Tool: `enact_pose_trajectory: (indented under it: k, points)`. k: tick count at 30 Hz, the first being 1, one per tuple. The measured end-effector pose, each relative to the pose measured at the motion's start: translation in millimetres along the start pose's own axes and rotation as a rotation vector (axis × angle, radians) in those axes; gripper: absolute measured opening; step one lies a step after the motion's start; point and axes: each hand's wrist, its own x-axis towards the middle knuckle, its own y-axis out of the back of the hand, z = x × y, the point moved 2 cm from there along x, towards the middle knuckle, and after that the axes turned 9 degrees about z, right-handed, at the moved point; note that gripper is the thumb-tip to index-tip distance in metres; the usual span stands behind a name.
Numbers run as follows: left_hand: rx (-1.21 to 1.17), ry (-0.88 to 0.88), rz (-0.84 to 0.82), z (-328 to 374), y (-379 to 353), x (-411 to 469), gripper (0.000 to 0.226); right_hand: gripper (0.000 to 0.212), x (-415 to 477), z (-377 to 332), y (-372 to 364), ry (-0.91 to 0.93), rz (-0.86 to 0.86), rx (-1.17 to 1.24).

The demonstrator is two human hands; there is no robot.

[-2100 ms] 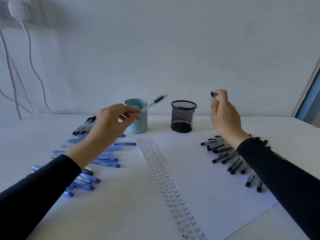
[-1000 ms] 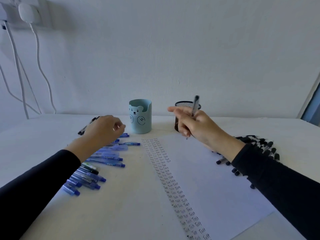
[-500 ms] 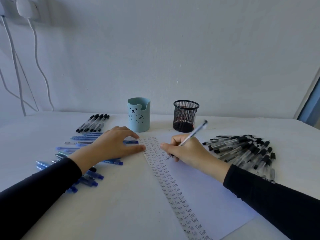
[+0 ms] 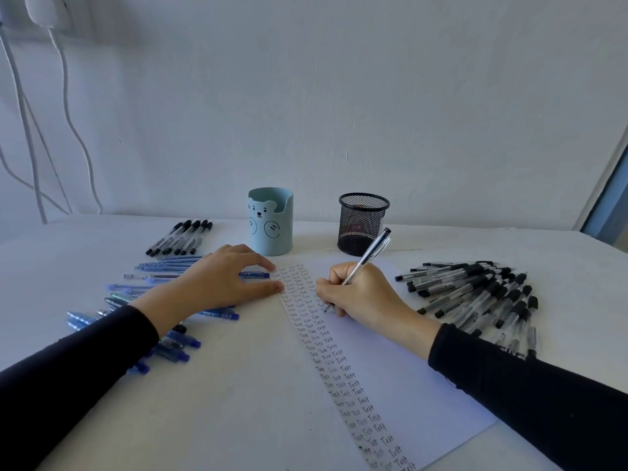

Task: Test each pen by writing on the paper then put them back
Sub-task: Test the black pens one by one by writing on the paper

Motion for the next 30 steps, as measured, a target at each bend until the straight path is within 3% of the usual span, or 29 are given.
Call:
enact_pose_trajectory:
  k: [9, 30]
  points:
    - [0.002, 0.000, -0.002, -0.7, -0.5, 0.9, 0.087, 0.037, -0.2, -0.7, -0.2, 0.001, 0.017, 0.000]
    - [0.005, 0.000, -0.011, -0.1, 0.5, 0.0, 0.082, 0.032, 0.1, -1.1, 3.1, 0.019, 0.016, -0.002]
